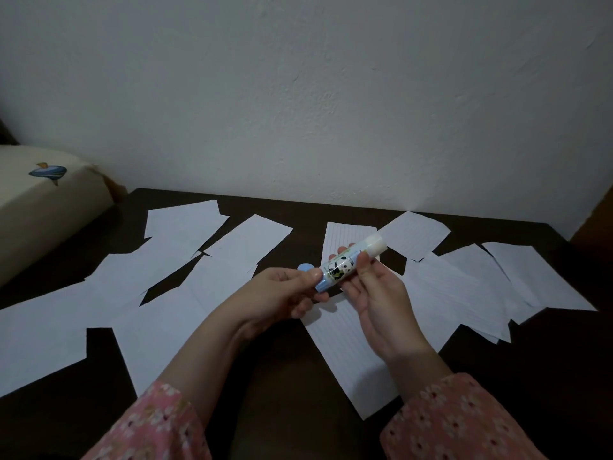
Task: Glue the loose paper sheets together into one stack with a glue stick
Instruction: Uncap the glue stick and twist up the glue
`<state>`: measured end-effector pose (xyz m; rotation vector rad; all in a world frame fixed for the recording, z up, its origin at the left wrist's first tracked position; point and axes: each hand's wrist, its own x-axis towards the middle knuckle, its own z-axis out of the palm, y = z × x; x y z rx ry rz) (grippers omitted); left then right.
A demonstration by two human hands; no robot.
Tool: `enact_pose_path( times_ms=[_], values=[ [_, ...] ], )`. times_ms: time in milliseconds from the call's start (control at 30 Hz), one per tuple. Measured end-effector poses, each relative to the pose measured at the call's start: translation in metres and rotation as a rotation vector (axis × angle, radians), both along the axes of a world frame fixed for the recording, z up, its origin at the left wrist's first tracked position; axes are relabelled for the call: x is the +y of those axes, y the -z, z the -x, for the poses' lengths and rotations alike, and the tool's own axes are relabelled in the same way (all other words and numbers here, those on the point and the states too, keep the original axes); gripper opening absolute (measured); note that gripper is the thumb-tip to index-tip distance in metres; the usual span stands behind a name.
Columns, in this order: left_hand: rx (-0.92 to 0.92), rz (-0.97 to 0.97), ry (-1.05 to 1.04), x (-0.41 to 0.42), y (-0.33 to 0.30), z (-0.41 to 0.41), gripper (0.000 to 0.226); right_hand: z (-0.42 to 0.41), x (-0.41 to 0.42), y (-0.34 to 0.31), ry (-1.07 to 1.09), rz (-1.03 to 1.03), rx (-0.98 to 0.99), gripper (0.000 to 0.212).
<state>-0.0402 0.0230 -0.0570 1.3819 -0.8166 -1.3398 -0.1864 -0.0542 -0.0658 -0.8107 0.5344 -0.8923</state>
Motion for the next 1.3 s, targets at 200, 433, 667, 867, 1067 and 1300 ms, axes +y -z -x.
enact_pose_path(
  times_ms=[200, 433, 667, 867, 1067, 1300],
  values=[
    [-0.158, 0.065, -0.106, 0.0009, 0.0040, 0.0004, 0.033, -0.0019, 0.0016, 0.0012, 0.036, 0.038, 0.034, 0.018],
    [-0.004, -0.044, 0.015, 0.0015, -0.0011, -0.0003, 0.044, 0.0000, 0.0007, 0.0001, -0.001, -0.002, -0.043, 0.025],
    [0.021, 0.009, -0.004, 0.0005, 0.0006, -0.0040, 0.036, -0.0013, 0.0013, -0.0002, -0.001, 0.023, -0.030, 0.020],
    [-0.024, 0.084, -0.090, 0.0005, 0.0017, 0.0015, 0.036, -0.0010, 0.0015, -0.0030, 0.041, 0.034, -0.045, 0.023],
    [0.060, -0.012, -0.040, -0.0003, 0.0001, 0.0023, 0.045, 0.0005, 0.0003, -0.0008, 0.031, 0.010, -0.048, 0.025],
    [-0.097, 0.052, -0.096, 0.0010, -0.0029, 0.0015, 0.033, -0.0019, 0.0017, -0.0023, 0.044, 0.020, -0.055, 0.022]
  ],
)
